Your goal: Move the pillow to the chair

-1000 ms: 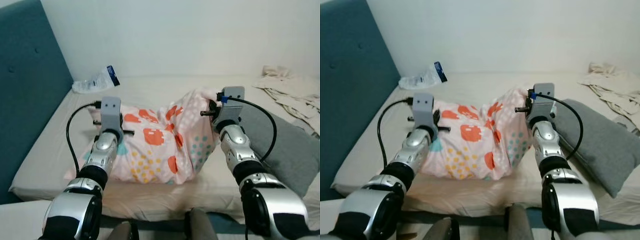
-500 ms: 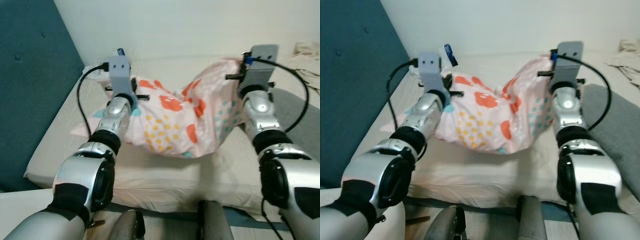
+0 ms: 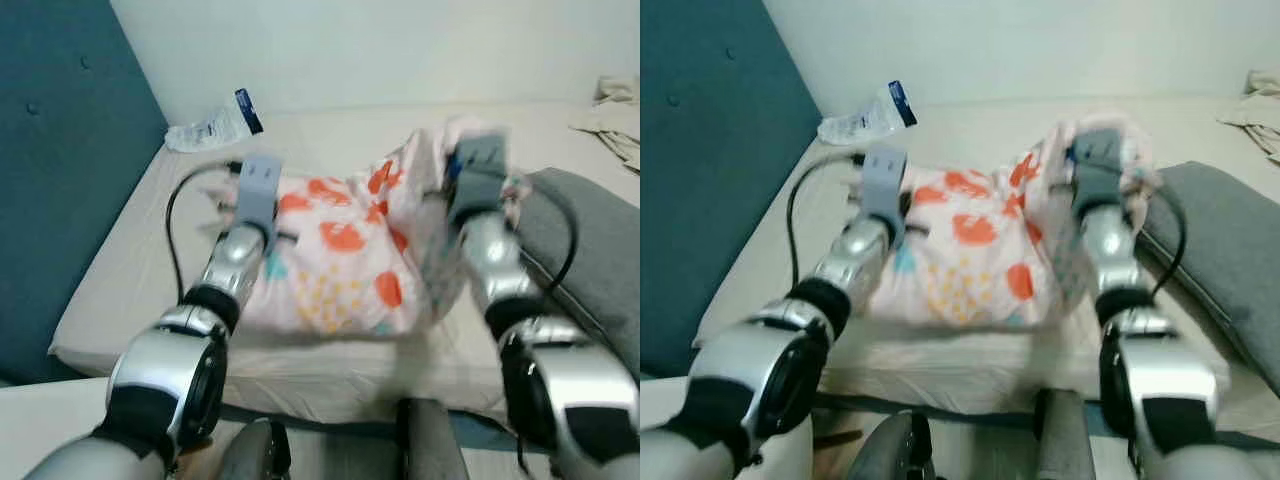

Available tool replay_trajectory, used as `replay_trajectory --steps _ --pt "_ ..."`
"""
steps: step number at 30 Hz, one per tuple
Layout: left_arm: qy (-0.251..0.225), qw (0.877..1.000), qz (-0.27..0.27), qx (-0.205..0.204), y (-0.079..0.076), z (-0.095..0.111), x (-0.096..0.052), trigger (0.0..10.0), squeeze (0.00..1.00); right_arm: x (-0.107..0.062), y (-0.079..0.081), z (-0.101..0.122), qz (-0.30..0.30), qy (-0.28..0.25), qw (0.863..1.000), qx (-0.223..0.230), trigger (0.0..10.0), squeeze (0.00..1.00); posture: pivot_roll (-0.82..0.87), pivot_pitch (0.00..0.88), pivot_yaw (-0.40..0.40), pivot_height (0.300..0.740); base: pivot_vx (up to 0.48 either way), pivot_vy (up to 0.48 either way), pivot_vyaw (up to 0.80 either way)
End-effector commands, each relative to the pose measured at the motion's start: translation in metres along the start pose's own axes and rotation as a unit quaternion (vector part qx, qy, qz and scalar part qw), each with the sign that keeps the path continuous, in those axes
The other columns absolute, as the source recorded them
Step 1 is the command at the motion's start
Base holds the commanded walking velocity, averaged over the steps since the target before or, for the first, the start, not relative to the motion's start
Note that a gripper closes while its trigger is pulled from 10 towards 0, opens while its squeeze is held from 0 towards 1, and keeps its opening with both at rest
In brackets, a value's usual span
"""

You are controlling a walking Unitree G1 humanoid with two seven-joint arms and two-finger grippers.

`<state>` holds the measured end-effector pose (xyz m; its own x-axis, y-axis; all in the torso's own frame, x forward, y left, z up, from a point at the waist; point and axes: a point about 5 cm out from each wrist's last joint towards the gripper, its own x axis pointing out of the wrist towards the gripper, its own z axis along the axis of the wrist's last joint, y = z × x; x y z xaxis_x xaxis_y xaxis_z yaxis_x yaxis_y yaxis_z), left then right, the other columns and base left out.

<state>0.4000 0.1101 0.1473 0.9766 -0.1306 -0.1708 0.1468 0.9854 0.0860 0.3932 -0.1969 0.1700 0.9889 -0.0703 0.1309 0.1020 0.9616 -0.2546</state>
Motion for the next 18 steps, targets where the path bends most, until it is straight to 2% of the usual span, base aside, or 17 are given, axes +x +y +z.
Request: replay_trajectory --steps 1,2,5,7,9,10,11,12,16,18 --pt "0.04 0.999 0.002 0.0 0.0 -0.015 -0.002 10.0 0.0 -0.004 0.014 -0.011 0.02 0.028 0.999 0.0 10.0 0.0 -0.07 0.227 0.115 0.607 0.0 0.0 0.0" --pt "0.061 0.998 0.004 0.0 0.001 -0.024 -0.004 10.0 0.0 -0.006 0.014 -0.014 0.017 0.035 0.999 0.003 10.0 0.0 -0.07 0.228 0.112 0.607 0.0 0.0 0.0" --pt "0.065 0.998 -0.007 -0.001 -0.002 -0.032 -0.007 10.0 0.0 -0.008 0.016 -0.017 0.02 0.038 0.999 0.006 10.0 0.0 -0.08 0.23 0.101 0.607 0.0 0.0 0.0" --pt "0.065 0.998 -0.016 -0.017 -0.005 -0.037 -0.008 10.0 0.0 -0.01 0.015 -0.024 0.006 0.063 0.997 0.049 10.0 0.0 -0.1 0.227 0.082 0.607 0.0 0.0 0.0" --pt "0.065 0.998 -0.019 -0.015 -0.007 -0.038 -0.008 10.0 0.0 -0.011 0.014 -0.026 0.003 0.07 0.996 0.055 10.0 0.0 -0.1 0.223 0.077 0.607 0.0 0.0 0.0" --pt "0.062 0.997 -0.031 -0.02 -0.009 -0.038 -0.009 10.0 0.07 -0.013 0.014 -0.029 0.004 0.073 0.995 0.064 10.0 0.0 -0.1 0.22 0.072 0.607 0.0 0.0 0.0" --pt "0.052 0.997 -0.037 -0.031 -0.01 -0.037 -0.009 10.0 0.41 -0.017 0.016 -0.034 0.008 0.079 0.993 0.092 10.0 0.0 -0.1 0.213 0.067 0.607 0.0 0.0 0.0" --pt "0.04 0.997 -0.046 -0.046 -0.011 -0.035 -0.009 10.0 1.0 -0.02 0.014 -0.038 -0.003 0.077 0.99 0.114 10.0 1.0 -0.1 0.203 0.062 0.607 0.0 0.0 0.0" --pt "0.018 0.996 -0.054 -0.064 -0.01 -0.032 -0.009 10.0 1.0 -0.028 0.008 -0.048 -0.028 0.08 0.988 0.128 10.0 1.0 -0.1 0.186 0.06 0.607 0.0 0.0 0.0" --pt "0.009 0.997 -0.051 -0.056 -0.007 -0.031 -0.01 10.0 1.0 -0.031 0.004 -0.051 -0.035 0.08 0.988 0.125 10.0 1.0 -0.1 0.177 0.057 0.607 0.0 0.0 0.0"
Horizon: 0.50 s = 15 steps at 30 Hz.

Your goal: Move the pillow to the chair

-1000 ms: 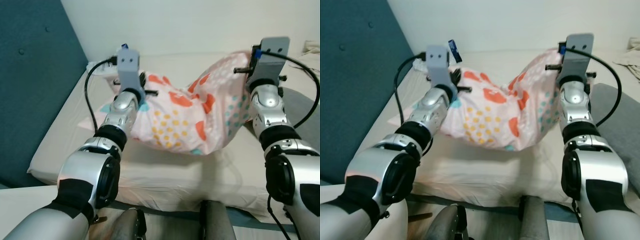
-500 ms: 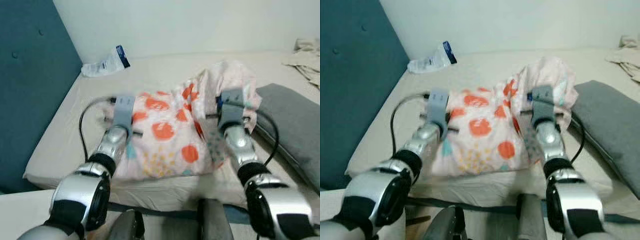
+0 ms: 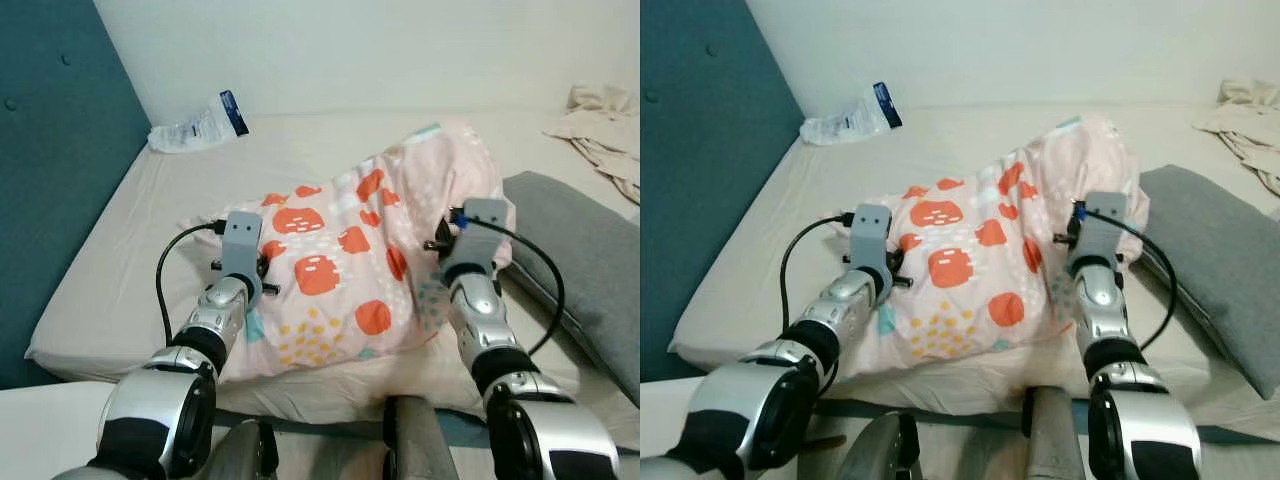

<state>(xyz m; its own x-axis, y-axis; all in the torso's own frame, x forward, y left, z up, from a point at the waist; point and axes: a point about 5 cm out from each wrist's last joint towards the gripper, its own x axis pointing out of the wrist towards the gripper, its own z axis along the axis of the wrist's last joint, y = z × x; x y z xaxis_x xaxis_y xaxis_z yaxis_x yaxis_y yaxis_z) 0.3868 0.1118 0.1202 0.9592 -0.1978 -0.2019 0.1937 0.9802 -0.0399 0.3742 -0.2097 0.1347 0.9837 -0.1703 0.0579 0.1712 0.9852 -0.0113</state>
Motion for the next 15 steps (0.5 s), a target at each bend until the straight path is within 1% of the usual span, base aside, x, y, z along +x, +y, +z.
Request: replay_trajectory --steps 1,2,3,4,5,6,8,9,10,11,12,13,15 --pt "-0.005 1.0 -0.016 0.001 -0.005 -0.003 -0.001 10.0 1.0 -0.008 0.005 -0.018 0.005 0.038 0.999 0.004 10.0 1.0 -0.1 0.177 0.057 0.607 0.0 0.0 0.0" --pt "-0.019 1.0 -0.007 0.002 0.007 -0.005 -0.005 10.0 1.0 -0.014 -0.01 -0.016 -0.014 0.008 1.0 -0.006 10.0 1.0 -0.1 0.16 0.056 0.607 0.0 0.0 0.0" --pt "-0.028 1.0 0.002 -0.004 0.015 -0.006 -0.007 10.0 1.0 -0.018 -0.017 -0.016 -0.024 -0.004 1.0 -0.01 10.0 1.0 -0.11 0.156 0.056 0.607 0.0 0.0 0.0" --pt "-0.028 1.0 0.002 -0.004 0.015 -0.006 -0.007 10.0 1.0 -0.018 -0.017 -0.016 -0.024 -0.004 1.0 -0.01 10.0 1.0 -0.11 0.156 0.056 0.607 0.0 0.0 0.0" --pt "-0.033 0.999 0.012 -0.011 0.022 -0.008 -0.009 10.0 1.0 -0.023 -0.024 -0.015 -0.034 -0.014 0.999 -0.011 10.0 1.0 -0.11 0.151 0.055 0.607 0.0 0.0 0.0" --pt "-0.036 0.999 0.018 -0.017 0.026 -0.008 -0.011 10.0 1.0 -0.025 -0.028 -0.015 -0.039 -0.018 0.999 -0.01 10.0 1.0 -0.11 0.151 0.055 0.607 0.0 0.0 0.0" --pt "-0.045 0.998 0.03 -0.017 0.041 -0.013 -0.017 10.0 1.0 -0.037 -0.041 -0.014 -0.057 -0.035 0.998 -0.01 10.0 1.0 -0.11 0.142 0.057 0.607 0.0 0.0 0.0" --pt "-0.054 0.997 0.053 -0.019 0.057 -0.02 -0.026 10.0 1.0 -0.048 -0.053 -0.014 -0.066 -0.046 0.996 -0.027 10.0 1.0 -0.11 0.14 0.061 0.607 0.0 0.0 0.0" --pt "-0.054 0.997 0.053 -0.019 0.057 -0.02 -0.026 10.0 1.0 -0.048 -0.053 -0.014 -0.066 -0.046 0.996 -0.027 10.0 1.0 -0.11 0.14 0.061 0.607 0.0 0.0 0.0" --pt "-0.059 0.993 0.09 -0.048 0.072 -0.027 -0.035 10.0 1.0 -0.056 -0.065 -0.017 -0.081 -0.043 0.995 -0.041 10.0 1.0 -0.11 0.138 0.063 0.607 0.0 0.0 0.0" --pt "-0.059 0.993 0.09 -0.048 0.072 -0.027 -0.035 10.0 1.0 -0.056 -0.065 -0.017 -0.081 -0.043 0.995 -0.041 10.0 1.0 -0.11 0.138 0.063 0.607 0.0 0.0 0.0" --pt "-0.062 0.991 0.101 -0.057 0.077 -0.03 -0.038 10.0 1.0 -0.058 -0.069 -0.017 -0.088 -0.04 0.994 -0.042 10.0 1.0 -0.11 0.137 0.062 0.607 0.0 0.0 0.0" --pt "-0.069 0.987 0.134 -0.054 0.089 -0.035 -0.047 10.0 1.0 -0.063 -0.086 -0.015 -0.119 -0.043 0.99 -0.059 10.0 1.0 -0.1 0.134 0.063 0.607 0.0 0.0 0.0"
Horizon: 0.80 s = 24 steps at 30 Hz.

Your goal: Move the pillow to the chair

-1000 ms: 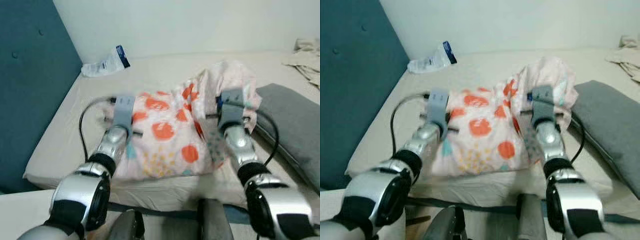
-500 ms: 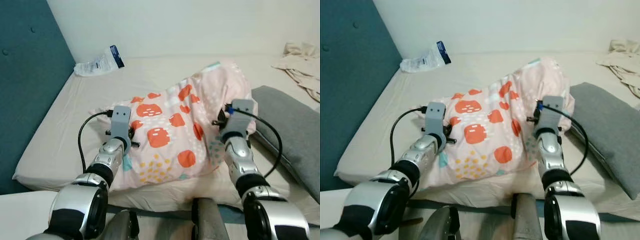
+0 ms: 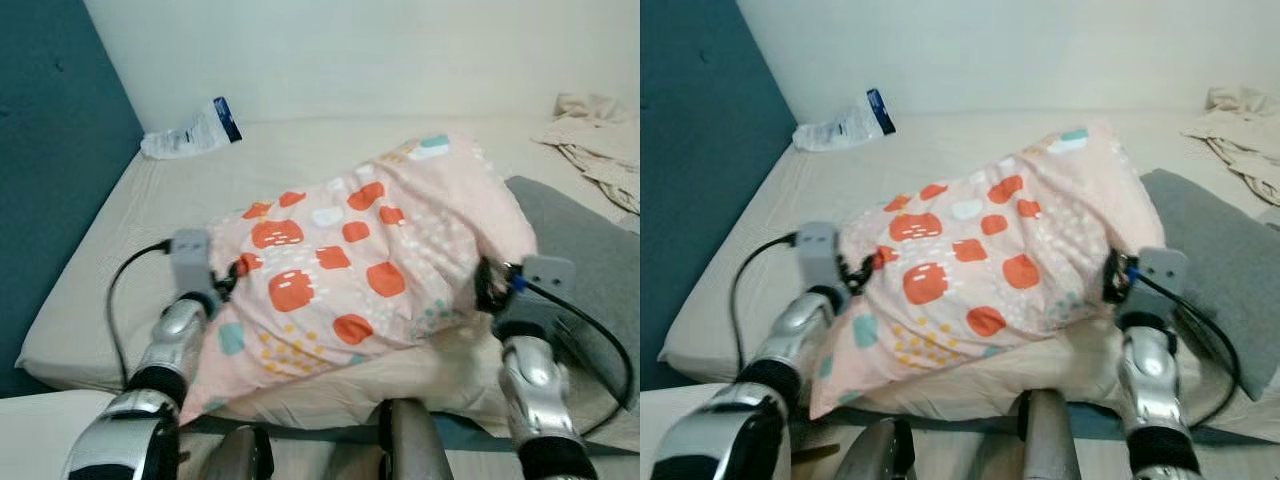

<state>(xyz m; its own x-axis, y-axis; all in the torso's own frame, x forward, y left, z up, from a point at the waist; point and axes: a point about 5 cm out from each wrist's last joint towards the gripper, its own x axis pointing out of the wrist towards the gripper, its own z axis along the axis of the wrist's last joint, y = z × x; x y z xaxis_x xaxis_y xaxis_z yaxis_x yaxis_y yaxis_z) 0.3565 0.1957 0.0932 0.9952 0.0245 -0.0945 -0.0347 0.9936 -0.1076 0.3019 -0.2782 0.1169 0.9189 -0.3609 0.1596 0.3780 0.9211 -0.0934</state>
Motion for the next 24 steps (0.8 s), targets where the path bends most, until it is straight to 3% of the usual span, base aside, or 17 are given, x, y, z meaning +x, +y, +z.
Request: replay_trajectory --steps 1,3,4,5,6,7,8,9,12,15,16,17,18,19,20,21,24 --pt "-0.017 0.999 0.042 -0.001 0.019 -0.001 -0.008 10.0 1.0 -0.002 -0.017 0.002 -0.034 0.001 0.999 -0.019 10.0 1.0 -0.1 0.13 0.062 0.607 0.0 0.0 0.0" --pt "-0.027 0.996 0.083 -0.001 0.033 0.0 -0.014 10.0 1.0 0.0 -0.043 0.008 -0.1 0.002 0.994 -0.05 10.0 1.0 -0.09 0.126 0.059 0.607 0.0 0.0 0.0" --pt "-0.027 0.996 0.083 -0.001 0.033 0.0 -0.014 10.0 1.0 0.0 -0.043 0.008 -0.1 0.002 0.994 -0.05 10.0 1.0 -0.09 0.126 0.059 0.607 0.0 0.0 0.0" --pt "-0.035 0.994 0.102 -0.009 0.038 0.001 -0.017 10.0 1.0 0.004 -0.067 0.016 -0.169 0.0 0.98 -0.103 10.0 1.0 -0.08 0.122 0.055 0.607 0.0 0.0 0.0" --pt "-0.036 0.994 0.104 -0.012 0.038 0.001 -0.017 10.0 1.0 0.006 -0.073 0.02 -0.185 -0.003 0.976 -0.113 10.0 0.86 -0.08 0.121 0.054 0.607 0.0 0.0 0.0" --pt "-0.036 0.994 0.104 -0.012 0.038 0.001 -0.017 10.0 1.0 0.006 -0.073 0.02 -0.185 -0.003 0.976 -0.113 10.0 0.86 -0.08 0.121 0.054 0.607 0.0 0.0 0.0" --pt "-0.041 0.994 0.1 -0.019 0.037 0.002 -0.018 10.0 0.85 0.008 -0.079 0.026 -0.201 -0.01 0.972 -0.123 10.0 0.41 -0.07 0.117 0.052 0.607 0.0 0.0 0.0" --pt "-0.054 0.993 0.094 -0.038 0.032 0.006 -0.019 10.0 0.0 0.013 -0.084 0.041 -0.216 -0.034 0.967 -0.13 10.0 0.0 -0.07 0.116 0.051 0.607 0.0 0.0 0.0" --pt "-0.07 0.992 0.092 -0.05 0.03 0.012 -0.019 10.0 0.0 0.017 -0.083 0.055 -0.22 -0.064 0.963 -0.139 10.0 0.0 -0.06 0.11 0.05 0.607 0.0 0.0 0.0" --pt "-0.111 0.985 0.087 -0.101 0.021 0.035 -0.016 10.0 0.0 0.03 -0.038 0.088 -0.081 -0.137 0.985 -0.063 10.0 0.0 -0.05 0.1 0.045 0.607 0.0 0.0 0.0" --pt "-0.113 0.984 0.08 -0.111 0.017 0.04 -0.014 10.0 0.0 0.032 -0.012 0.088 -0.002 -0.122 0.992 -0.025 10.0 0.0 -0.05 0.098 0.045 0.607 0.0 0.0 0.0" --pt "-0.113 0.984 0.08 -0.111 0.017 0.04 -0.014 10.0 0.0 0.032 -0.012 0.088 -0.002 -0.122 0.992 -0.025 10.0 0.0 -0.05 0.098 0.045 0.607 0.0 0.0 0.0" --pt "-0.114 0.984 0.074 -0.117 0.014 0.043 -0.013 10.0 0.0 0.031 0.006 0.088 0.054 -0.111 0.992 0.001 10.0 0.0 -0.05 0.096 0.045 0.607 0.0 0.0 0.0" --pt "-0.115 0.985 0.067 -0.112 0.008 0.045 -0.012 10.0 0.0 0.025 0.032 0.089 0.123 -0.104 0.987 0.025 10.0 0.0 -0.04 0.091 0.041 0.607 0.0 0.0 0.0" --pt "-0.115 0.985 0.067 -0.112 0.008 0.045 -0.012 10.0 0.0 0.025 0.032 0.089 0.123 -0.104 0.987 0.025 10.0 0.0 -0.04 0.091 0.041 0.607 0.0 0.0 0.0" --pt "-0.113 0.987 0.064 -0.098 0.002 0.044 -0.01 10.0 0.0 0.015 0.065 0.087 0.196 -0.093 0.975 0.041 10.0 0.0 -0.03 0.087 0.04 0.607 0.0 0.0 0.0" --pt "-0.101 0.992 0.064 -0.031 -0.008 0.036 -0.012 10.0 0.0 -0.014 0.123 0.075 0.296 -0.071 0.951 0.047 10.0 0.0 -0.03 0.08 0.038 0.607 0.0 0.0 0.0"
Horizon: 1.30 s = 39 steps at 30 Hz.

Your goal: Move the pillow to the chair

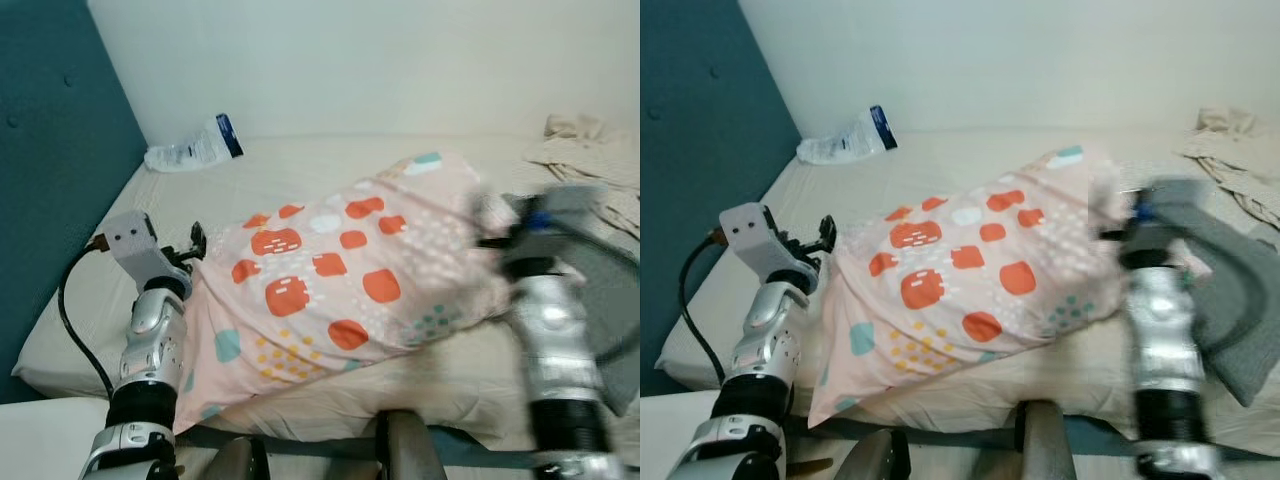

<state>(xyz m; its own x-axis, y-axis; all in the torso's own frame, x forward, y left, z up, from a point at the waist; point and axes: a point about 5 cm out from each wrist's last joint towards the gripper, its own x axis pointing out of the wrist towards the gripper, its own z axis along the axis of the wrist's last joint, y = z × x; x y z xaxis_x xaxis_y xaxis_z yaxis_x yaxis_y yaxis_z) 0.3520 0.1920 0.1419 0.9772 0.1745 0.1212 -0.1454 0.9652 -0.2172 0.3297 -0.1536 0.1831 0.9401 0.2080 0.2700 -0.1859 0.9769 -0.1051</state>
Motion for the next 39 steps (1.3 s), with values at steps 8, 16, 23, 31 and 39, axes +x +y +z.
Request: replay_trajectory --steps 8,16,23,31,39 --pt "0.053 0.997 0.01 0.048 0.0 -0.029 -0.027 10.0 0.0 -0.027 0.059 -0.048 0.109 0.08 0.99 -0.039 10.0 0.0 -0.02 0.052 0.013 0.607 0.0 0.0 0.0" --pt "0.056 0.996 0.014 0.063 -0.004 -0.033 -0.034 10.0 0.0 -0.033 0.046 -0.07 0.061 0.146 0.987 -0.019 10.0 0.0 0.01 0.053 -0.005 0.607 0.0 0.0 0.0" --pt "0.05 0.997 0.023 0.053 -0.003 -0.028 -0.033 10.0 0.0 -0.031 0.034 -0.072 0.045 0.151 0.987 -0.041 10.0 0.0 0.0 0.046 0.001 0.607 0.0 0.0 0.0" --pt "0.046 0.997 0.023 0.058 -0.005 -0.027 -0.032 10.0 0.0 -0.04 0.026 -0.079 0.024 0.166 0.985 -0.044 10.0 0.0 0.0 0.031 0.004 0.607 0.0 0.0 0.0" --pt "0.068 0.996 0.023 0.056 -0.006 -0.031 -0.031 10.0 0.0 -0.041 0.028 -0.083 0.008 0.176 0.984 -0.034 10.0 0.0 -0.01 0.025 0.007 0.607 0.0 0.0 0.0"
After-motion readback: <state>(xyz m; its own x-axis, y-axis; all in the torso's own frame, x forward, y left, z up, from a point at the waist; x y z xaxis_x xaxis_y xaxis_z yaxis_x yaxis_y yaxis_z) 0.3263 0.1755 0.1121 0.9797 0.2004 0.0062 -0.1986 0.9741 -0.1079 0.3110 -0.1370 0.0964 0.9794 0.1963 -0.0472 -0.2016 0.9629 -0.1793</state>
